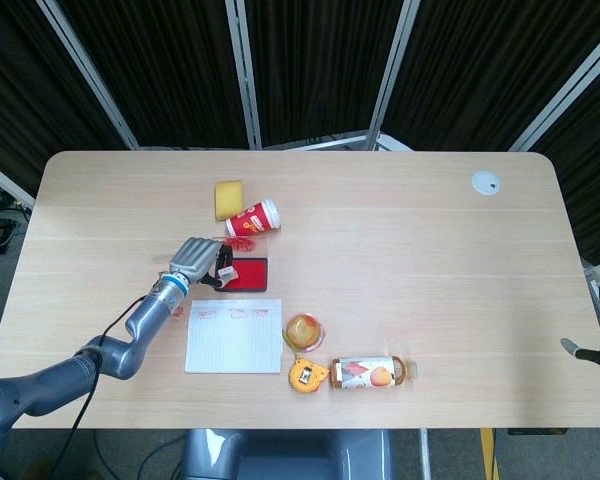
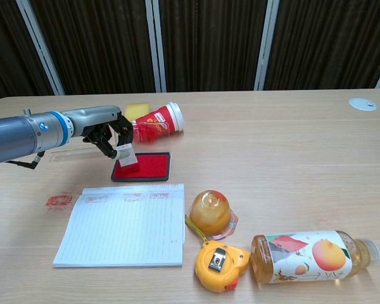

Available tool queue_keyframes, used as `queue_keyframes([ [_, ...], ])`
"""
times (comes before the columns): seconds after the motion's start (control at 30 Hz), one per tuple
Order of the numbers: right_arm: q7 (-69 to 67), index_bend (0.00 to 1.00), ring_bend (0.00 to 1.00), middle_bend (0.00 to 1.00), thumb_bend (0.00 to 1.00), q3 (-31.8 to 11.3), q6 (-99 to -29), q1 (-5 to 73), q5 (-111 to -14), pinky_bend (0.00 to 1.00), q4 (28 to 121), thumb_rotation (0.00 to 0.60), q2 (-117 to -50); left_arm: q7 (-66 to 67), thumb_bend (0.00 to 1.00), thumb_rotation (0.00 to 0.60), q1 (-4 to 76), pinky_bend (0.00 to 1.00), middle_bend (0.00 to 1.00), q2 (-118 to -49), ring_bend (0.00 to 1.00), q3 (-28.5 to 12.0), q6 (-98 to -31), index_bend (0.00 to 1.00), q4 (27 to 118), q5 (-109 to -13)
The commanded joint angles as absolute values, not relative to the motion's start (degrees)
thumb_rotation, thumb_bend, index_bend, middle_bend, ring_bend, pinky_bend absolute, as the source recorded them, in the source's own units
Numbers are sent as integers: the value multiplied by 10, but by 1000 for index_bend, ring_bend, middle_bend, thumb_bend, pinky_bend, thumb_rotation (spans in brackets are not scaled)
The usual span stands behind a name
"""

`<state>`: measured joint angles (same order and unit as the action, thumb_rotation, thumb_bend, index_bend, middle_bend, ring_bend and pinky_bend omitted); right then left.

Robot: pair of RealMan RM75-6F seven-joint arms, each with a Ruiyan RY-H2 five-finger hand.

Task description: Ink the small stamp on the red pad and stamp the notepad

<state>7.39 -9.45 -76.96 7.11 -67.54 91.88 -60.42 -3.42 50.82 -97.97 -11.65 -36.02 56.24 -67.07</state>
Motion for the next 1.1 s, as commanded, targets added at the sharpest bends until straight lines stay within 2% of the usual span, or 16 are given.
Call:
queue_keyframes([
  [0.03,73,0,0,0,0,-94,-770,71,-677,0,920,600,-603,-37,354,600,504,876,578,-944,839,-121,-380,587,618,-686],
  [0.3,72,0,0,0,0,-93,-773,69,-679,0,924,600,-602,-21,360,600,491,876,584,-849,839,-101,-404,598,792,-732],
  [0.47,70,0,0,0,0,-92,-775,69,-684,0,928,600,-600,33,372,600,471,876,584,-799,840,-67,-416,598,916,-723],
  [0.7,64,0,0,0,0,-93,-774,68,-685,0,928,600,-597,89,371,600,470,875,588,-810,839,-47,-422,600,931,-696],
  [1.1,55,0,0,0,0,-96,-772,67,-678,0,923,600,-593,141,373,600,474,876,591,-867,840,-44,-452,605,882,-689],
])
